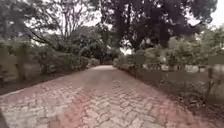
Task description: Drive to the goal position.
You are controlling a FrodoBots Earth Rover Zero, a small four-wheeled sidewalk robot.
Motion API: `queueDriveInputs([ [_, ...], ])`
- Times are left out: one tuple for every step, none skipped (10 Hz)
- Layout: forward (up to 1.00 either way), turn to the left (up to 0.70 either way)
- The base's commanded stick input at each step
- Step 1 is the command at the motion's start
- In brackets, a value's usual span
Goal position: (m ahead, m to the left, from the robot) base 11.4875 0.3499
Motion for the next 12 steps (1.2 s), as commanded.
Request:
queueDriveInputs([
  [0.70,0.00],
  [0.70,0.00],
  [0.70,0.00],
  [0.70,0.00],
  [0.70,0.00],
  [0.70,0.00],
  [0.70,0.00],
  [0.70,0.00],
  [0.70,0.00],
  [0.70,0.01],
  [0.70,0.29],
  [0.70,0.33],
])
